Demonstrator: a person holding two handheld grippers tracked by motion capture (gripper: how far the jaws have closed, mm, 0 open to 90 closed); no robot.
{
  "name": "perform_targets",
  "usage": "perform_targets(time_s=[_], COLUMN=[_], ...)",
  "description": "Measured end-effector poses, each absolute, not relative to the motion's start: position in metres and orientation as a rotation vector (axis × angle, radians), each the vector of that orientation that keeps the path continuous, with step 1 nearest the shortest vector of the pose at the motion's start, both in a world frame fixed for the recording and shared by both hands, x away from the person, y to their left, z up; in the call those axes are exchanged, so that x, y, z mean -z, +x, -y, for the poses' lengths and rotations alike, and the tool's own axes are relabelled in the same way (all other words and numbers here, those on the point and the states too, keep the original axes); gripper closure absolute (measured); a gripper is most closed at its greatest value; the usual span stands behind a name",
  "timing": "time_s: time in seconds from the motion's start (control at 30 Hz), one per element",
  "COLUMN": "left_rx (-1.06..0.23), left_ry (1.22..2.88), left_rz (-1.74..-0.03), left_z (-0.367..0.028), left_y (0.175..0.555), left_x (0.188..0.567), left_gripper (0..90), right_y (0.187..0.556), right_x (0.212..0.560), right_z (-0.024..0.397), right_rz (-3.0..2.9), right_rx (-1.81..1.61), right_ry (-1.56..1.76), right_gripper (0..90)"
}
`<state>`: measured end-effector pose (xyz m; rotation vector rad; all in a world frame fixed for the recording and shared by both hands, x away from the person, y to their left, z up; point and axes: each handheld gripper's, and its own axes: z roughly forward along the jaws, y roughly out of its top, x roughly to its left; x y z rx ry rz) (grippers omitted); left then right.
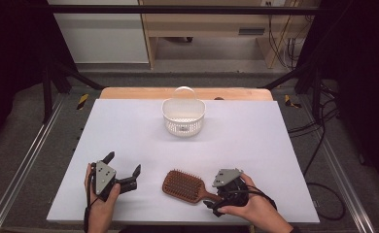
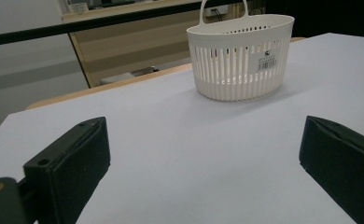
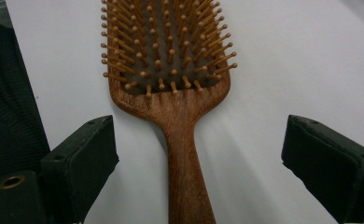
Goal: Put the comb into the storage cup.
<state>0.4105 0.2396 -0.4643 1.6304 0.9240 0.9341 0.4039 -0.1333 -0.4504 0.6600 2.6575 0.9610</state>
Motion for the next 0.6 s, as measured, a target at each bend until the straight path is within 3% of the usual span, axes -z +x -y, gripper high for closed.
perform_targets(time_s=[0.23, 0.33, 0.37, 0.4, 0.6], left_rx=[-0.935, -0.933, -0.933, -0.933, -0.940], left_ry=[1.631, 1.631, 1.631, 1.632, 1.636], left_rz=[-0.917, -0.914, -0.914, -0.913, -0.904], left_z=[-0.239, -0.239, -0.239, -0.239, -0.238], left_y=[0.410, 0.410, 0.410, 0.410, 0.410], left_x=[0.464, 0.464, 0.464, 0.464, 0.463], left_gripper=[1.8, 1.8, 1.8, 1.8, 1.8], right_y=[0.406, 0.408, 0.408, 0.409, 0.410], right_x=[0.452, 0.452, 0.452, 0.452, 0.450], right_z=[0.125, 0.121, 0.121, 0.120, 0.118], right_rz=[-2.711, -2.739, -2.739, -2.747, -2.781], right_rx=[-0.908, -0.859, -0.859, -0.844, -0.791], right_ry=[0.619, 0.618, 0.618, 0.603, 0.603], right_gripper=[16.6, 27.5, 27.5, 36.9, 43.9])
